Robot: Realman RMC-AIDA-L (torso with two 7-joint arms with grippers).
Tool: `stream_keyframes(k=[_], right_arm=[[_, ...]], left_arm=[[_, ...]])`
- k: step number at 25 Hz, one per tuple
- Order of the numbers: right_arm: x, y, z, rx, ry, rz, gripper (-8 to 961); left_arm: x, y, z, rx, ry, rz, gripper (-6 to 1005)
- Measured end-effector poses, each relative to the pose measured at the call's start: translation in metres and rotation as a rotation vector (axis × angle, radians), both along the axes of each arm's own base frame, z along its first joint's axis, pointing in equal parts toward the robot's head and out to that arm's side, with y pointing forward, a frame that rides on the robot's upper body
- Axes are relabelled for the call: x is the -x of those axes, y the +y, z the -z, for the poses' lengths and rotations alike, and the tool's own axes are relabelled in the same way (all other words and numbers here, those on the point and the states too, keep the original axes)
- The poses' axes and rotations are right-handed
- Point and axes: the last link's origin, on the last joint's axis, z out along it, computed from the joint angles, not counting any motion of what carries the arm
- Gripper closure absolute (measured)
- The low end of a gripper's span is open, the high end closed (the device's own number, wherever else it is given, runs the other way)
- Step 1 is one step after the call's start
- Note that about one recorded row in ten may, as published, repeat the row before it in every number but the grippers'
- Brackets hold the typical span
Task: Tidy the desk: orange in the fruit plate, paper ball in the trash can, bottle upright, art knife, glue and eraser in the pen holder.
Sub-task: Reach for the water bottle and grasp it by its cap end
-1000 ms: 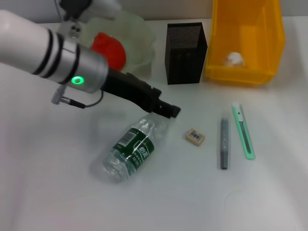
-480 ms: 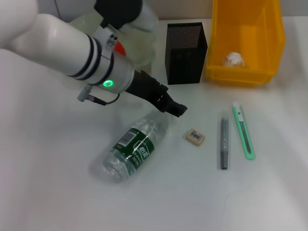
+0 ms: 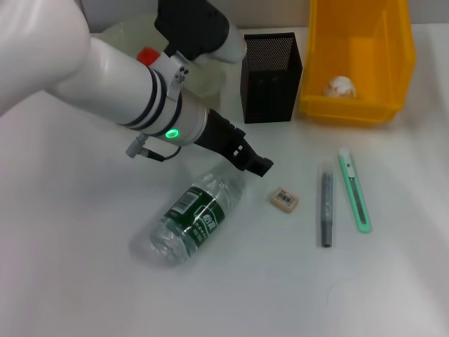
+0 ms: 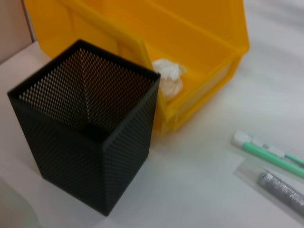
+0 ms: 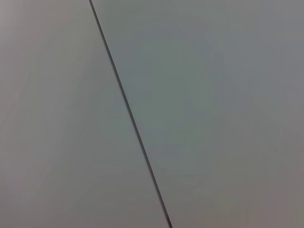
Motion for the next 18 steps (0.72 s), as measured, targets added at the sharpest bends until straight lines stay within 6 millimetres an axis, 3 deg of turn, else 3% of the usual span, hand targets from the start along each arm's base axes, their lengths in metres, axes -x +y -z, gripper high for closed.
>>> stream_keyframes(k=[4, 18], right_arm=[[0.0, 0.0, 0.0, -0.001, -0.001, -0.003, 252], [0.0, -0.001, 0.0, -0.002, 0.003, 0.0, 251]], left_arm=[[0.007, -0.001, 0.013, -0.01, 0.031, -0.004, 226], [0.007, 0.003, 0.021, 0.013, 0.128, 0.017, 229]])
